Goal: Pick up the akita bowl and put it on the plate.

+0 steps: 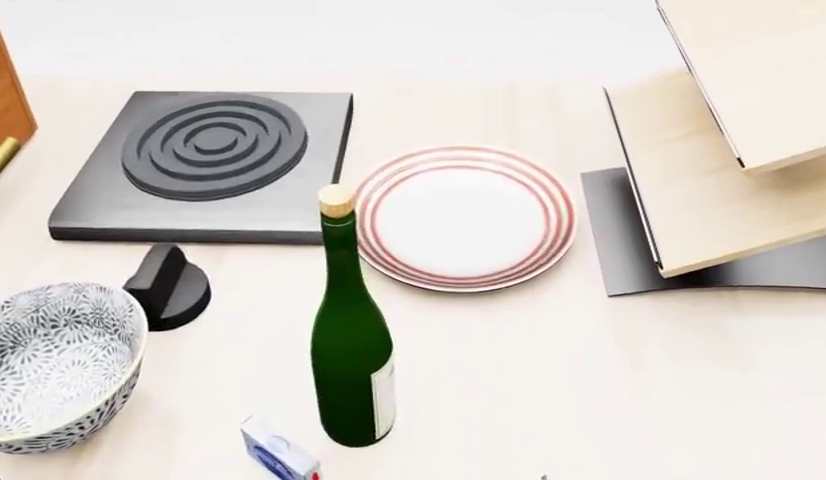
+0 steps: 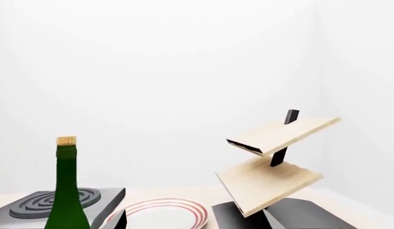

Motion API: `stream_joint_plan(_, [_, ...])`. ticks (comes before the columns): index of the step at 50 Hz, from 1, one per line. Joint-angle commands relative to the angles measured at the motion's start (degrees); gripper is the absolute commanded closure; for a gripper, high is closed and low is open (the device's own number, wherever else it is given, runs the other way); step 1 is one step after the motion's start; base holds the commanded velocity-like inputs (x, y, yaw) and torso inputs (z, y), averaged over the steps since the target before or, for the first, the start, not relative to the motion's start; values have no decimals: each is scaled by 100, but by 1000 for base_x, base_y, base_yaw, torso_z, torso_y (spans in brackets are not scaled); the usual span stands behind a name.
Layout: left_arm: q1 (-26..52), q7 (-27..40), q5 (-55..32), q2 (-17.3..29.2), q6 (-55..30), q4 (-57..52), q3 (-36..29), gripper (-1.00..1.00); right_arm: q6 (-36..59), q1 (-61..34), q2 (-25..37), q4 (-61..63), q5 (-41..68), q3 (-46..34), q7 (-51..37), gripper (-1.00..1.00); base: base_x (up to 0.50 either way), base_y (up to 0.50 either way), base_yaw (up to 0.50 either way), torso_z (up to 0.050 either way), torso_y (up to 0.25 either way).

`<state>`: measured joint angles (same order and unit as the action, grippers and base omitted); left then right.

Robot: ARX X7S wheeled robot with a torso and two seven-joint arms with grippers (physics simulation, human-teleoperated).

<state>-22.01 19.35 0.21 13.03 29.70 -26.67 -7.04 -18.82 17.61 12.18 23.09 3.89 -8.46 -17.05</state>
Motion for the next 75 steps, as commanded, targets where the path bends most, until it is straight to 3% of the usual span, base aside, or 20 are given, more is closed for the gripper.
stream_joint_plan(1, [-1, 44, -1, 36, 11, -4, -22, -100, 3, -4, 43, 4, 1, -43, -32, -100, 250, 0, 0, 0, 0])
stream_joint_plan(75, [47, 289, 21, 203, 37, 62, -190, -100, 27, -68, 246, -38, -18, -293, -222, -100, 164, -50, 0, 0, 0])
